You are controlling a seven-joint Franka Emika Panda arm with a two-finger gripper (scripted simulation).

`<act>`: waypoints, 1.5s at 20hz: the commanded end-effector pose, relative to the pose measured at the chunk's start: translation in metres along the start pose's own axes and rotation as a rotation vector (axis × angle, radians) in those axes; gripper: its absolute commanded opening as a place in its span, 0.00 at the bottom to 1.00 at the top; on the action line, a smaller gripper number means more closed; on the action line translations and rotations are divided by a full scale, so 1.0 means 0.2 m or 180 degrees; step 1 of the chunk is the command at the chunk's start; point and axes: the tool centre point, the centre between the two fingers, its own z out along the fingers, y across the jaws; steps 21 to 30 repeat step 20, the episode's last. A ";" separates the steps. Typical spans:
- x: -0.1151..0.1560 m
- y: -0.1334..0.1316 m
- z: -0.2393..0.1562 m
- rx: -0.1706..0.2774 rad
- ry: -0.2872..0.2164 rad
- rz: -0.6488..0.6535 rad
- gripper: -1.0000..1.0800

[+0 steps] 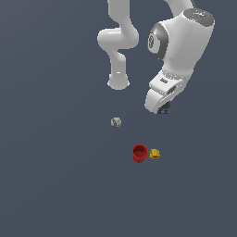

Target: Pick up a designated object from a clutter of objects.

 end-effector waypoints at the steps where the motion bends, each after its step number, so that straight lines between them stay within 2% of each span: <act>1: 0.00 0.04 -0.13 0.0002 0.0001 -0.0001 0.00; 7: 0.00 0.13 -0.36 -0.0003 -0.0001 0.0003 0.00; 13: 0.01 0.18 -0.50 -0.0007 -0.0002 0.0006 0.00; 30: 0.01 0.20 -0.55 -0.0008 -0.0003 0.0007 0.00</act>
